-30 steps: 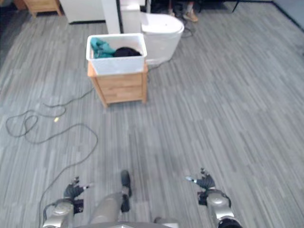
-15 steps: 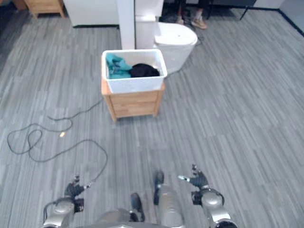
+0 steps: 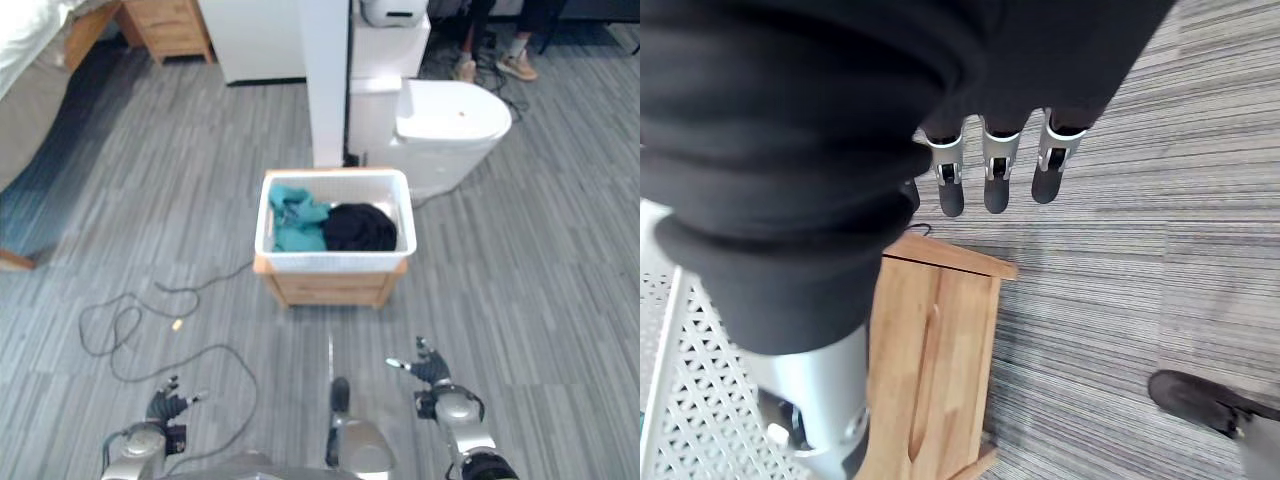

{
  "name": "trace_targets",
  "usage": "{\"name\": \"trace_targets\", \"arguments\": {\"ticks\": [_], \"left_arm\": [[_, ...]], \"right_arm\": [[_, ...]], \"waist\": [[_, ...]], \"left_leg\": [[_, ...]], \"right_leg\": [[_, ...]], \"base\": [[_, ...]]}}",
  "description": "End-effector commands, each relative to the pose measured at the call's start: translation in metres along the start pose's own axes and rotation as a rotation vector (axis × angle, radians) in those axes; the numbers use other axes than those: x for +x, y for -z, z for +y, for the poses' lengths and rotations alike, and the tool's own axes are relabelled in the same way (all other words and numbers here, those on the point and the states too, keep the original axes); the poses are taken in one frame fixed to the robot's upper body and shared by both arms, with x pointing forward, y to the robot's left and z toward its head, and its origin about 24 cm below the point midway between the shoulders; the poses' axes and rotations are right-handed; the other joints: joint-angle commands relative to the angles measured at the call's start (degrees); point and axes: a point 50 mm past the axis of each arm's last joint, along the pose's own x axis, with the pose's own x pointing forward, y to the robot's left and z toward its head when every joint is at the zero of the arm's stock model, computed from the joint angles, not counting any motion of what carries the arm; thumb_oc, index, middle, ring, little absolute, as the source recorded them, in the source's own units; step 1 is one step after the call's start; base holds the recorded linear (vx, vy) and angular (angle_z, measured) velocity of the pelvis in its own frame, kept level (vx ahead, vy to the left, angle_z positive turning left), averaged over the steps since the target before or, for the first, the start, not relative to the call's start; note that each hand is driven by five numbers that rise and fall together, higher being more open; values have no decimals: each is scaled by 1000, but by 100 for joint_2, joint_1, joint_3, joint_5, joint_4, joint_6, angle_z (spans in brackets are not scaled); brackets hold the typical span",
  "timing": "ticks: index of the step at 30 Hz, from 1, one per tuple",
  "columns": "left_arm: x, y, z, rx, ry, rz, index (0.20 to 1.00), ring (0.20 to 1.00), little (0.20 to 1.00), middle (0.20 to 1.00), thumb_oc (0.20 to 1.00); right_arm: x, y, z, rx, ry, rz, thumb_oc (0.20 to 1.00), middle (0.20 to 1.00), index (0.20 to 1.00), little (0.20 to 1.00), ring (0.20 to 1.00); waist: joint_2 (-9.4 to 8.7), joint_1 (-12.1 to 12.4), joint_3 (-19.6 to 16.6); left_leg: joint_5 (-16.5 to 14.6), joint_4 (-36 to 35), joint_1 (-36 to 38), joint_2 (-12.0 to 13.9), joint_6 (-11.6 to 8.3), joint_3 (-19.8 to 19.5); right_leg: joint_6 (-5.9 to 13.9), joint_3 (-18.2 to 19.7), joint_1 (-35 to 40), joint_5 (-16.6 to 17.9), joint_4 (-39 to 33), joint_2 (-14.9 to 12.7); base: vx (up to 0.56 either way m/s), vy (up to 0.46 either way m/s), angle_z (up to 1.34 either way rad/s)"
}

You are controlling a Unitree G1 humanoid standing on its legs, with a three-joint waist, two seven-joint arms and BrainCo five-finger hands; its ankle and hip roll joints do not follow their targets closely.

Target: Grab the laundry basket,head to the washer,open it,put in the laundry and shut it.

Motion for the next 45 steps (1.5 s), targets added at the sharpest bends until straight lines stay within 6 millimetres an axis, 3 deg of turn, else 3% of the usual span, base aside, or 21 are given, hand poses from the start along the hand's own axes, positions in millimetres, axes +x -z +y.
{"name": "trace_targets", "arguments": {"ticks": [1,4,8,10,13,17,19,24,27,31,34,36,37,39,41,42,45], "left_arm": [[5,-19,7,49,-2,-74,1000,1000,1000,1000,1000],[5,-22,1,73,28,-86,1000,1000,1000,1000,1000],[5,-22,2,77,30,-86,1000,1000,1000,1000,1000],[1,-9,5,65,19,-45,1000,1000,1000,1000,1000],[0,-5,8,71,10,-27,1000,1000,1000,1000,1000],[2,-19,21,66,-37,-77,1000,1000,1000,1000,1000],[3,-24,25,52,-53,-96,1000,1000,1000,1000,1000],[4,-41,27,19,-76,-162,1000,1000,1000,1000,1000],[2,-50,30,-5,-88,-209,1000,1000,1000,1000,1000],[0,-58,25,-19,-72,-251,1000,1000,1000,1000,1000],[2,-73,20,-23,-65,-302,1000,1000,1000,1000,1000],[5,-97,14,-11,-74,-373,1000,1000,1000,1000,1000],[5,-97,14,-12,-74,-373,1000,1000,1000,1000,1000],[9,-126,15,-8,-123,-447,1000,1000,1000,1000,1000],[11,-137,14,-28,-146,-468,1000,1000,1000,1000,1000],[13,-160,12,-63,-180,-520,1000,1000,1000,1000,1000],[13,-182,10,-79,-194,-567,1000,1000,1000,1000,1000]], "right_arm": [[-1,1,-11,-21,31,-7,1000,1000,1000,1000,1000],[-1,1,-18,-15,56,-7,1000,1000,1000,1000,1000],[-2,3,-19,-11,70,3,1000,1000,1000,1000,1000],[-4,6,-14,-22,51,5,1000,1000,1000,1000,1000],[-3,4,-9,-35,32,0,1000,1000,1000,1000,1000],[4,-18,7,-64,-18,-76,1000,1000,1000,1000,1000],[5,-22,8,-73,-17,-86,1000,1000,1000,1000,1000],[7,-33,2,-88,10,-126,1000,1000,1000,1000,1000],[6,-39,-2,-101,27,-157,1000,1000,1000,1000,1000],[3,-53,-19,-148,69,-221,1000,1000,1000,1000,1000],[4,-69,-27,-169,91,-273,1000,1000,1000,1000,1000],[7,-92,-29,-176,101,-337,1000,1000,1000,1000,1000],[7,-92,-29,-176,102,-338,1000,1000,1000,1000,1000],[14,-114,-29,-162,118,-380,1000,1000,1000,1000,1000],[17,-123,-27,-144,124,-395,1000,1000,1000,1000,1000],[23,-140,-22,-104,133,-418,1000,1000,1000,1000,1000],[27,-158,-14,-74,133,-442,1000,1000,1000,1000,1000]], "waist": [[-238,-238,17],[-337,-138,55],[-335,35,195],[-291,95,107],[-304,143,31],[-367,291,146],[-366,305,170],[-304,298,199],[-466,301,161],[-493,270,79],[-455,235,123],[-420,232,227],[-419,227,230],[-381,240,367],[-365,240,420],[-351,247,521],[-338,245,600]], "left_leg": [[285,-1204,54,339,72,-124],[-271,-1886,-488,64,334,-87],[258,-2413,-1156,-80,234,-185],[219,-2893,-812,-181,300,-372],[221,-3115,-612,-184,385,-323],[108,-3158,-424,-33,576,23],[54,-3126,-419,10,601,29],[8,-3198,-349,171,523,-59],[-62,-3073,-266,198,433,-79],[60,-3180,-225,347,275,-141],[179,-3287,-249,441,182,-196],[293,-3361,-343,514,108,-240],[295,-3363,-346,514,107,-245],[413,-3443,-496,554,63,-292],[467,-3462,-590,557,46,-312],[538,-3514,-728,556,26,-326],[606,-3568,-861,572,11,-325]], "right_leg": [[1089,-165,-52,-638,282,-397],[1182,-37,234,-753,116,-446],[1145,217,500,-891,139,-239],[1177,391,615,-951,166,-117],[1226,474,619,-1000,284,-126],[1439,483,27,-1030,1372,-223],[1500,448,-112,-1015,1479,-379],[1521,441,-352,-828,1202,-703],[1557,300,-155,-712,781,-816],[1468,205,46,-728,506,-672],[1397,90,71,-773,441,-594],[1338,-11,16,-822,420,-530],[1337,-15,14,-822,422,-530],[1297,-73,-162,-829,456,-495],[1288,-100,-265,-818,471,-493],[1285,-101,-445,-779,491,-484],[1297,-95,-614,-741,516,-479]], "base": [[174,-69,-40],[209,-35,-29],[152,16,-46],[248,120,-18],[151,125,-71],[3,38,-76],[-5,-58,-71],[35,-125,9],[145,-258,19],[106,-234,27],[12,-177,18],[-35,-135,22],[-50,-108,13],[-83,-91,13],[-102,-80,14],[-127,-87,11],[-64,-37,8]]}}
